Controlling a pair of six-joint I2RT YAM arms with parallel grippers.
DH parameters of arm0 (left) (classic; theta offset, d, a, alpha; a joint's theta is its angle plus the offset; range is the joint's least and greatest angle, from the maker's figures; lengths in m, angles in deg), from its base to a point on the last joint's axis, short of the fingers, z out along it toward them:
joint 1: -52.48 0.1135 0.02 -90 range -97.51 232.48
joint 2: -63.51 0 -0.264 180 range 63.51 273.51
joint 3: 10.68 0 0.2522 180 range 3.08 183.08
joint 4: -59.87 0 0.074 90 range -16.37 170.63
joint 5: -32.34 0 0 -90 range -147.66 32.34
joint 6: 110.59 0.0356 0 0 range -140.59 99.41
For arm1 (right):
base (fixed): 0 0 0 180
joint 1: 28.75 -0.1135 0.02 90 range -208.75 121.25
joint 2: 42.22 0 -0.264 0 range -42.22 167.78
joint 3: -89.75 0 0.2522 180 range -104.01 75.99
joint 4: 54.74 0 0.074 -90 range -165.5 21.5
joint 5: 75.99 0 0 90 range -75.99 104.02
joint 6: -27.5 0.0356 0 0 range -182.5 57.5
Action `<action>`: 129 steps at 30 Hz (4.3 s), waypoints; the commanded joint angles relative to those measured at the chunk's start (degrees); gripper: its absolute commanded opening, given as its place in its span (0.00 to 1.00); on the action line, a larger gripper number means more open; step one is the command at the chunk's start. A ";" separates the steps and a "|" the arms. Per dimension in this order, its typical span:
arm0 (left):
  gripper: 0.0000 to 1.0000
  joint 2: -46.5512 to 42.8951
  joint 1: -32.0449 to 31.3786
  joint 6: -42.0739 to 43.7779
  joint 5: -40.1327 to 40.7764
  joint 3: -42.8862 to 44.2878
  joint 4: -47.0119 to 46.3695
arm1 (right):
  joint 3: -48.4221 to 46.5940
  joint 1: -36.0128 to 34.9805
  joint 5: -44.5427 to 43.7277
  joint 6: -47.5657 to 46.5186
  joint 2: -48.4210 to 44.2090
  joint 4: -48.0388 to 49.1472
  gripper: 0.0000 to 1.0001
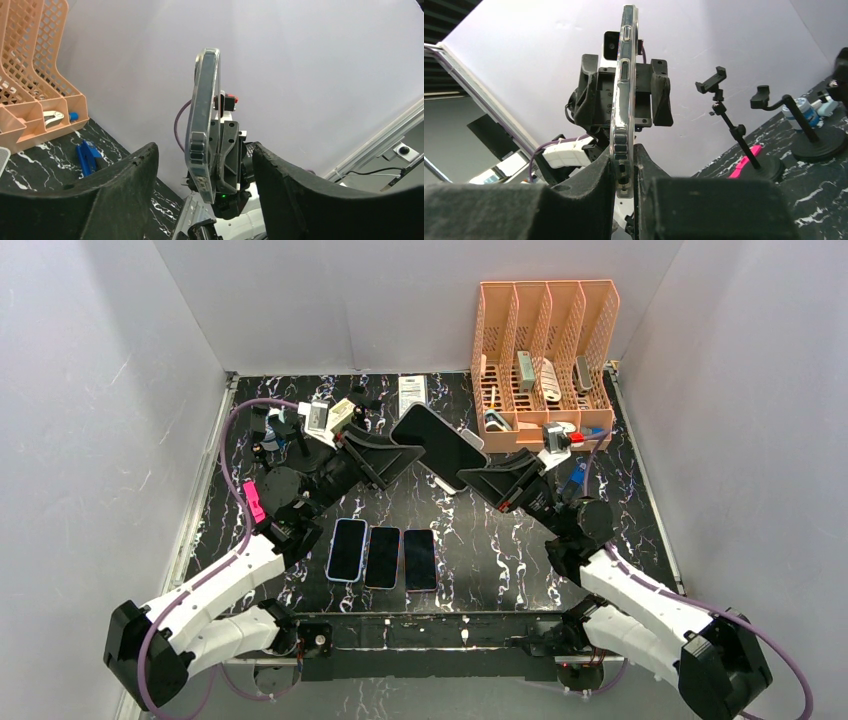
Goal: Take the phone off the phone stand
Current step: Place the phone at the center of the board.
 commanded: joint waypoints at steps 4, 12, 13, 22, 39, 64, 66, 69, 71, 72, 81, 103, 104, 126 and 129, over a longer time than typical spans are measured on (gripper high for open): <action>0.48 0.70 -1.40 -0.96 0.16 2.77 -4.09 | -3.21 -2.75 -3.89 1.37 1.75 13.66 0.01; 0.29 0.91 -2.03 -0.97 0.17 2.51 -4.83 | -2.95 -4.09 -4.16 0.92 3.44 15.64 0.01; 0.27 0.91 -2.12 -0.96 0.16 2.41 -4.94 | -2.89 -4.19 -4.15 0.90 3.65 15.73 0.01; 0.04 0.40 -2.24 -0.32 0.70 1.72 -5.32 | -1.88 -4.88 -3.14 0.29 3.11 13.99 0.01; 0.00 -3.20 -2.23 -0.15 -1.00 -1.19 -4.90 | -10.58 -5.09 3.51 -16.39 -10.77 -30.98 0.94; 0.00 -6.65 -2.21 2.24 -23.52 -2.33 1.86 | -21.88 -5.08 21.38 -25.76 -6.15 -49.00 0.59; 0.00 -6.61 -2.26 3.43 -23.43 -1.98 3.27 | -20.80 -5.10 22.65 -24.02 -5.96 -46.32 0.54; 0.00 -6.49 -2.21 5.02 -23.50 -1.70 5.13 | -19.74 -5.14 23.85 -22.19 -5.85 -43.83 0.46; 0.00 -6.31 -2.18 6.03 -23.51 -1.62 6.39 | -19.45 -5.10 24.31 -21.92 -5.84 -43.47 0.37; 0.00 -6.34 -2.19 6.53 -23.46 -1.63 7.06 | -19.33 -5.08 24.38 -21.87 -5.87 -43.40 0.34; 0.00 -6.68 -2.23 9.10 -23.10 -1.83 10.53 | -17.71 -5.10 25.21 -21.37 -5.76 -42.70 0.10; 0.80 -21.46 -2.26 29.65 18.42 -7.25 43.23 | -3.26 -5.12 -14.75 -21.61 -21.45 -64.47 0.01; 0.80 -21.36 -2.23 29.75 19.50 -7.62 43.84 | -1.98 -5.12 -15.74 -20.27 -21.99 -65.72 0.01; 0.78 -19.50 -2.23 33.41 19.14 -10.29 44.51 | 16.12 -3.42 -10.59 -7.40 -1.74 -39.95 0.01; 0.78 -19.07 -2.26 33.36 19.26 -9.81 44.84 | 16.68 -3.01 -9.05 -6.54 1.93 -36.17 0.01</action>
